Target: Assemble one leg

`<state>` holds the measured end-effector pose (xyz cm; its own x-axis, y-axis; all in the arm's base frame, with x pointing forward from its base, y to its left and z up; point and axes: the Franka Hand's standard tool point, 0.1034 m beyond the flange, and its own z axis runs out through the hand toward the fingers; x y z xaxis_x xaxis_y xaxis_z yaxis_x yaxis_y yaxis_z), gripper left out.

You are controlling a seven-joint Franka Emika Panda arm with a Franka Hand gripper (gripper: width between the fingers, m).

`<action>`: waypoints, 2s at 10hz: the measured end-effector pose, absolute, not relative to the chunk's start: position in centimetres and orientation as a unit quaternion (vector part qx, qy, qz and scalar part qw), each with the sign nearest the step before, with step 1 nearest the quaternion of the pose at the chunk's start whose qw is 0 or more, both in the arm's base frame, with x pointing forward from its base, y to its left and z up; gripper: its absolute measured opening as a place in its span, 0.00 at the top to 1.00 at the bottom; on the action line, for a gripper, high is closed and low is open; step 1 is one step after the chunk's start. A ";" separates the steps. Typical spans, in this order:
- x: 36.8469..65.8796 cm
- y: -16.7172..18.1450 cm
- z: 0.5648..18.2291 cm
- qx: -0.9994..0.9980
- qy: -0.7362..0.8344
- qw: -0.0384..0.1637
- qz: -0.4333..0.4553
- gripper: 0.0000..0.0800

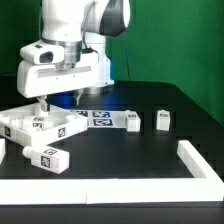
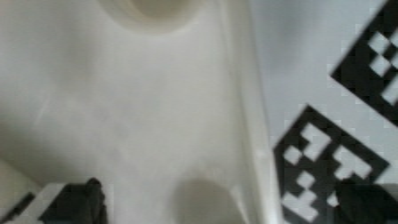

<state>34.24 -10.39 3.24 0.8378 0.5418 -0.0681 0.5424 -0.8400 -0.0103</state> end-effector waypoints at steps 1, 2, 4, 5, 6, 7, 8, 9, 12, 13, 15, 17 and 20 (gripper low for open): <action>33.8 -10.5 2.7 0.957 0.288 0.004 -0.041 0.19; 33.4 -10.2 2.2 0.956 0.290 0.001 -0.048 0.19; 32.8 -10.0 1.3 0.954 0.294 0.000 -0.057 0.19; 32.7 -9.9 1.1 0.954 0.295 -0.001 -0.060 0.19; 32.8 -9.9 1.1 0.954 0.295 0.000 -0.059 0.34; 32.8 -10.0 1.1 0.954 0.295 0.000 -0.059 0.34; 32.8 -10.0 1.1 0.954 0.295 0.000 -0.059 0.51; 32.8 -10.0 1.1 0.954 0.295 0.000 -0.059 0.68; 32.9 -10.0 1.1 0.954 0.294 0.000 -0.058 0.93; 32.9 -9.7 1.3 0.953 0.298 0.000 -0.057 0.93; 33.3 -7.6 2.6 0.938 0.343 0.000 -0.043 0.93; 34.7 -6.3 4.6 0.911 0.411 -0.002 -0.030 0.93; 35.7 -6.1 5.8 0.888 0.458 -0.014 -0.036 0.93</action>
Offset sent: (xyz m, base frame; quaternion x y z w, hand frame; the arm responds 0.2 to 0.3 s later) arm -0.0036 0.0157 -0.0174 0.0083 0.0163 -0.0045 0.9998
